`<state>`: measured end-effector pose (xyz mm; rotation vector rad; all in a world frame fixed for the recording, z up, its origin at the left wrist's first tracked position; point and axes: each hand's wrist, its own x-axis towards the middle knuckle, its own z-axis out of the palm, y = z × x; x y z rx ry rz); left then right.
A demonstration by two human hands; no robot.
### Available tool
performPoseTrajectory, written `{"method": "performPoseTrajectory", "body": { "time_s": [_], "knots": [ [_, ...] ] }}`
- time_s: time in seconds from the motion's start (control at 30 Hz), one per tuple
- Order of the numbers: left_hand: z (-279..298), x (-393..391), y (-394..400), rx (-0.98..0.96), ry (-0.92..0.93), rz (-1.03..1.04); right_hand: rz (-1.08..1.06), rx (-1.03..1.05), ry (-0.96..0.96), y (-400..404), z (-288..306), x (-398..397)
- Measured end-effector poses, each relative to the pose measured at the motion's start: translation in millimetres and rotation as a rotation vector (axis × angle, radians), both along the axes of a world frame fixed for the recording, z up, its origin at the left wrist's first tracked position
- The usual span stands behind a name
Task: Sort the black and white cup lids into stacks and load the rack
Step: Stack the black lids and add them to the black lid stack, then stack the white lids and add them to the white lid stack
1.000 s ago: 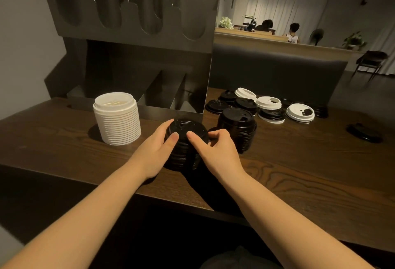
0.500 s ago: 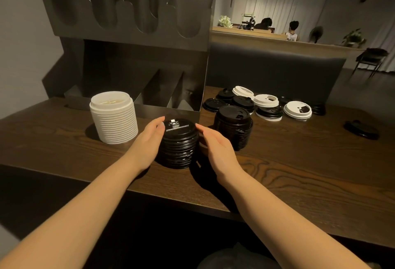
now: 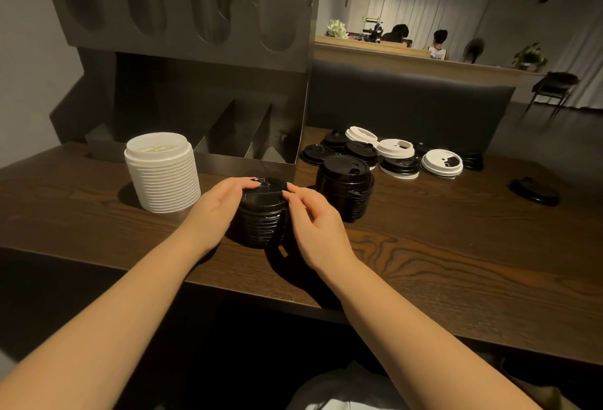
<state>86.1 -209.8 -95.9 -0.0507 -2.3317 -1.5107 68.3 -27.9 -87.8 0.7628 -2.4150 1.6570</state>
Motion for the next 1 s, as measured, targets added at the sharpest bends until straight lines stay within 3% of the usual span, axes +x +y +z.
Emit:
{"method": "performPoseTrajectory", "body": {
  "time_s": [0.13,0.27,0.4,0.47,0.57,0.73,0.87,1.0],
  "knots": [
    [-0.7,1.4,1.2,-0.109,0.019,0.061,-0.024,-0.035,0.067,2.2,0.6,3.6],
    [-2.2,8.2,-0.4,-0.240,0.212,0.059,-0.035,-0.072,0.071,3.5,-0.9,5.9],
    [-2.1,9.2,-0.5,-0.388,0.311,0.148,0.009,-0.023,-0.041,-0.3,-0.3,9.2],
    [0.5,8.0,-0.5,-0.439,0.311,0.254,0.046,0.108,-0.035,-7.2,6.3,10.1],
    [4.7,3.1,-1.7,-0.437,0.200,0.348,0.093,0.245,-0.061,-20.4,16.4,4.4],
    [9.6,-7.3,4.1,-0.432,0.122,0.405,0.135,0.240,-0.169,-23.6,26.0,-4.9],
    [17.4,-11.8,7.0,-0.478,0.191,0.494,0.180,0.213,-0.099,-14.1,37.8,-1.7],
    [35.8,-10.2,39.2,-0.415,0.365,0.472,0.131,0.045,-0.044,8.1,53.0,-3.6]
  ]
}}
